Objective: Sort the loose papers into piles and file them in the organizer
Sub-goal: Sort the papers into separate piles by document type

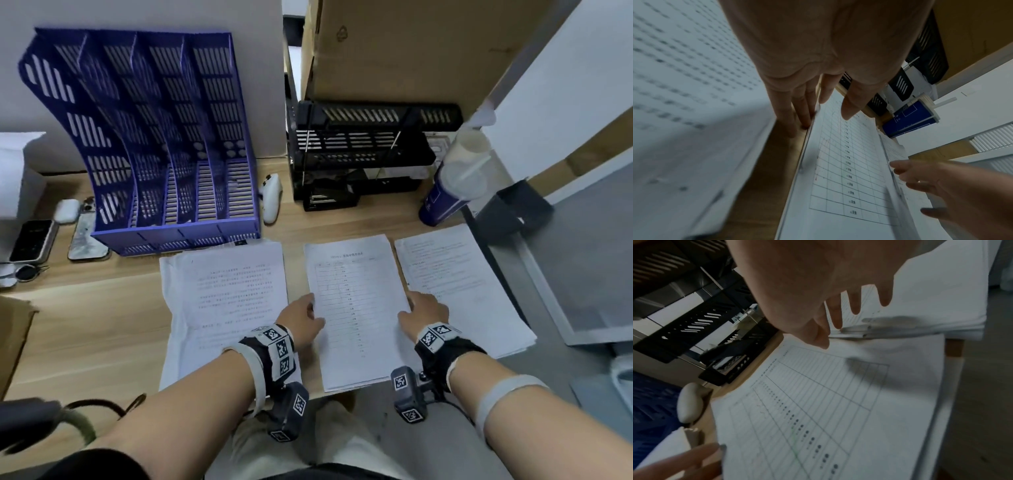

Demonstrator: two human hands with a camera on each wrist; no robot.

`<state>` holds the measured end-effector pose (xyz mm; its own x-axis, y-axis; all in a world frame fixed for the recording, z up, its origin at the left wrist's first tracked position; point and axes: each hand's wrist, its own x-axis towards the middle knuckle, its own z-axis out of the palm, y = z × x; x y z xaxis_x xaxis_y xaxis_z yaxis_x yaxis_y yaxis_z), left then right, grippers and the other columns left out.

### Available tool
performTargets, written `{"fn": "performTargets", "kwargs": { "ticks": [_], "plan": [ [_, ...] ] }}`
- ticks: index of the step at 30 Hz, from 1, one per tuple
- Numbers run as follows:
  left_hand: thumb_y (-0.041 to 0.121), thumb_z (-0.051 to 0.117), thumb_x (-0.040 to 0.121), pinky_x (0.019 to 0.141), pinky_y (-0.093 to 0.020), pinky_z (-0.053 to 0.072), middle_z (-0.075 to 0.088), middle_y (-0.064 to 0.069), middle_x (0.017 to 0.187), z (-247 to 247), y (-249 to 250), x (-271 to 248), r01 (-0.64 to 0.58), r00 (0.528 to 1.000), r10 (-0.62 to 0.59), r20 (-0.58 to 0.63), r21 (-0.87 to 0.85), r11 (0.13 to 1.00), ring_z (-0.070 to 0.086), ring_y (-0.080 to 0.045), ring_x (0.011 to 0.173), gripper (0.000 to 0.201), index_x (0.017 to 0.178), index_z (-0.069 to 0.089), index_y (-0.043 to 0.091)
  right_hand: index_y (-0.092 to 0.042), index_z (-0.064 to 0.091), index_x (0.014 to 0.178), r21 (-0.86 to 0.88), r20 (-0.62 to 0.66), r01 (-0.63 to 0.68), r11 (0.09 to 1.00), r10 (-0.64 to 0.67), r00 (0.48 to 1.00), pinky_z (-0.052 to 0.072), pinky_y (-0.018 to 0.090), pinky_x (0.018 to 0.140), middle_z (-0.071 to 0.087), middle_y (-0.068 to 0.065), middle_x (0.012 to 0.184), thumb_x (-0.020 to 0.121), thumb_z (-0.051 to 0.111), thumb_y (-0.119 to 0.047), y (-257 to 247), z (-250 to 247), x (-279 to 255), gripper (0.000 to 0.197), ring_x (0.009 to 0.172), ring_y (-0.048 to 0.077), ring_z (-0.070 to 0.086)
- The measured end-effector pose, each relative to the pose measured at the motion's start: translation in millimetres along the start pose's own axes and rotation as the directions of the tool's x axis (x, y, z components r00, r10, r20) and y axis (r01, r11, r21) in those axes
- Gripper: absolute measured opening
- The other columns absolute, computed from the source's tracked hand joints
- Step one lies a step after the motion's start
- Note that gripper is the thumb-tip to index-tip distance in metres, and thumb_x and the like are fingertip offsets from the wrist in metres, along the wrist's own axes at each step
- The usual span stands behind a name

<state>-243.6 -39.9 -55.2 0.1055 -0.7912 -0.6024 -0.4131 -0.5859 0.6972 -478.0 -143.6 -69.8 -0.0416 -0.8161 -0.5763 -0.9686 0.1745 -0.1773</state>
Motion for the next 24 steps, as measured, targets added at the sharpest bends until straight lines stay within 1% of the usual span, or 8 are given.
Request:
{"fn": "performTargets", "kwargs": {
  "ticks": [2, 5, 9, 14, 16, 18, 21, 24],
  "plan": [
    [0.018, 0.059, 0.087, 0.087, -0.033, 0.052, 0.069, 0.0, 0.105, 6.1, 7.8, 5.9, 0.001, 1.0, -0.001, -0.014, 0.034, 0.999, 0.065, -0.024, 0.097, 0.019, 0.107, 0.061, 0.016, -0.016, 0.055, 0.12, -0.06, 0.05, 0.004, 0.998, -0.001, 0.999, 0.041, 0.032, 0.099, 0.055, 0.004, 0.125, 0.072, 0.042, -0.038, 11.7, 1.8, 3.7, 0.054, 0.124, 0.032, 0.052],
    [0.012, 0.058, 0.086, 0.058, -0.025, 0.04, 0.053, -0.001, 0.071, 13.4, 15.7, 15.9, 0.012, 0.999, -0.01, -0.039, 0.064, 0.998, 0.048, -0.016, 0.061, 0.021, 0.071, 0.045, 0.019, -0.018, 0.032, 0.151, -0.138, 0.102, -0.001, 0.99, 0.015, 0.995, 0.023, 0.038, 0.12, 0.022, 0.009, 0.16, 0.089, 0.048, -0.032, 25.5, 6.2, 9.8, 0.065, 0.146, 0.031, 0.025],
    [0.008, 0.059, 0.084, 0.055, -0.024, 0.033, 0.045, -0.005, 0.068, 20.0, 19.6, 22.8, 0.005, 1.0, -0.004, -0.016, 0.068, 0.998, 0.04, -0.017, 0.058, 0.025, 0.07, 0.039, 0.013, -0.017, 0.015, 0.156, -0.12, 0.102, 0.002, 0.993, 0.01, 0.995, 0.011, 0.038, 0.124, 0.003, 0.008, 0.165, 0.094, 0.048, -0.032, 31.2, 1.9, 18.0, 0.072, 0.151, 0.031, 0.008],
    [0.014, 0.058, 0.089, 0.071, -0.024, 0.042, 0.053, -0.002, 0.1, 11.7, 16.1, 19.6, -0.018, 1.0, 0.018, -0.024, 0.016, 1.0, 0.053, -0.019, 0.081, 0.013, 0.092, 0.056, 0.027, -0.014, 0.031, 0.15, -0.008, 0.016, -0.041, 0.999, 0.042, 0.999, 0.027, 0.043, 0.118, 0.023, 0.011, 0.159, 0.09, 0.053, -0.03, 15.0, -8.0, 11.3, 0.066, 0.145, 0.029, 0.024],
    [0.013, 0.057, 0.091, 0.075, -0.021, 0.048, 0.053, 0.005, 0.121, -1.2, 6.1, 15.6, 0.013, 0.992, -0.02, -0.121, -0.063, 0.998, 0.058, -0.016, 0.097, 0.035, 0.125, 0.057, 0.024, -0.016, 0.043, 0.14, 0.046, -0.111, 0.013, 0.999, -0.008, 0.994, 0.038, 0.044, 0.109, 0.036, 0.009, 0.147, 0.089, 0.055, -0.024, -5.9, -8.4, 2.3, 0.053, 0.136, 0.028, 0.035],
    [0.011, 0.056, 0.09, 0.084, -0.032, 0.054, 0.057, -0.001, 0.128, -20.3, -8.5, 9.3, 0.016, 0.966, -0.052, -0.254, -0.142, 0.99, 0.063, -0.018, 0.101, 0.034, 0.122, 0.059, 0.023, -0.018, 0.053, 0.125, 0.119, -0.152, 0.135, 0.984, -0.117, 0.982, 0.045, 0.038, 0.097, 0.048, 0.007, 0.133, 0.088, 0.054, -0.015, -36.6, -3.4, -8.4, 0.037, 0.121, 0.025, 0.047],
    [0.008, 0.055, 0.088, 0.088, -0.034, 0.051, 0.052, -0.009, 0.128, -58.4, -39.2, -8.2, 0.1, 0.902, -0.134, -0.41, -0.103, 0.99, 0.059, -0.02, 0.102, 0.035, 0.12, 0.059, 0.018, -0.019, 0.064, 0.106, 0.281, 0.055, 0.256, 0.925, -0.282, 0.958, 0.049, 0.029, 0.086, 0.064, 0.005, 0.114, 0.088, 0.047, -0.01, -89.5, 21.3, -31.8, 0.026, 0.097, 0.019, 0.06],
    [0.015, 0.057, 0.084, 0.095, -0.034, 0.046, 0.045, -0.012, 0.137, -96.9, -84.5, -28.8, 0.332, 0.831, -0.252, -0.496, 0.079, 0.94, 0.052, -0.028, 0.119, 0.049, 0.132, 0.052, 0.016, -0.017, 0.066, 0.099, 0.37, 0.294, 0.195, 0.909, -0.313, 0.903, 0.057, 0.032, 0.074, 0.069, 0.004, 0.094, 0.087, 0.055, -0.015, -137.7, 54.2, -58.6, 0.017, 0.085, 0.02, 0.067]
  ]
}}
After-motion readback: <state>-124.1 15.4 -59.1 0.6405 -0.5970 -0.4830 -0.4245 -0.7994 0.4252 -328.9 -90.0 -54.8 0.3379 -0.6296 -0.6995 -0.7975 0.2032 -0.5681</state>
